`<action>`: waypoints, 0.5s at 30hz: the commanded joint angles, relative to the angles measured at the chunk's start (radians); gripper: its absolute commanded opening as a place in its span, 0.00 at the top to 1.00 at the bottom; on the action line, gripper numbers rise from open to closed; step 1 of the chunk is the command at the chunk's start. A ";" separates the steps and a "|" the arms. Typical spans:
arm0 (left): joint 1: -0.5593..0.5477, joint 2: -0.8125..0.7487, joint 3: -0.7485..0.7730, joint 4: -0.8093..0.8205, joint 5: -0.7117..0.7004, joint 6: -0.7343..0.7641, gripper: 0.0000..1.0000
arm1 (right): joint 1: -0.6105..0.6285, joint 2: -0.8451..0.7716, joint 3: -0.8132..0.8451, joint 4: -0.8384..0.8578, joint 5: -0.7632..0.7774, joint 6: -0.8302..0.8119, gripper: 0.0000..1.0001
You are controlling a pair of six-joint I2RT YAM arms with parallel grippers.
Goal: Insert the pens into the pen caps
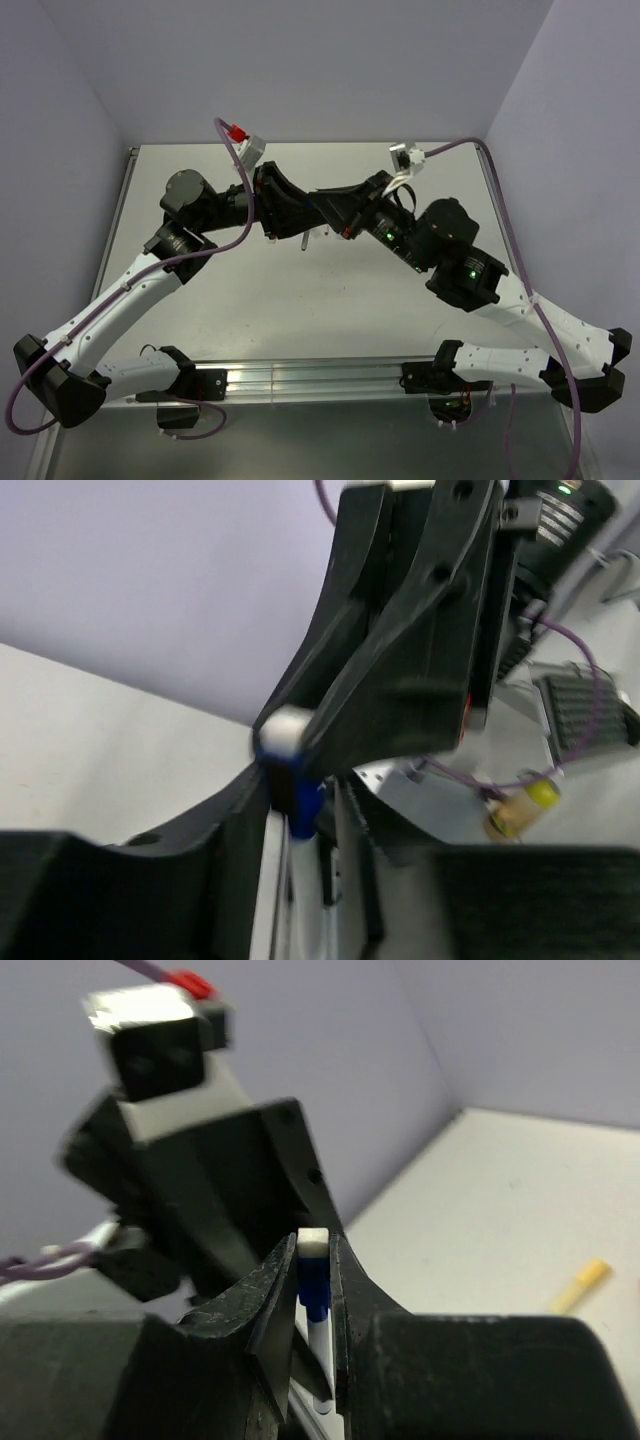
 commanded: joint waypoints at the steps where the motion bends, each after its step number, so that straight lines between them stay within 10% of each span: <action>1: 0.001 -0.042 0.002 -0.028 -0.158 0.066 0.61 | -0.012 0.059 0.138 -0.274 0.116 0.020 1.00; 15: 0.001 -0.096 -0.076 -0.384 -0.504 0.226 0.45 | -0.400 0.219 0.246 -0.473 0.064 0.028 1.00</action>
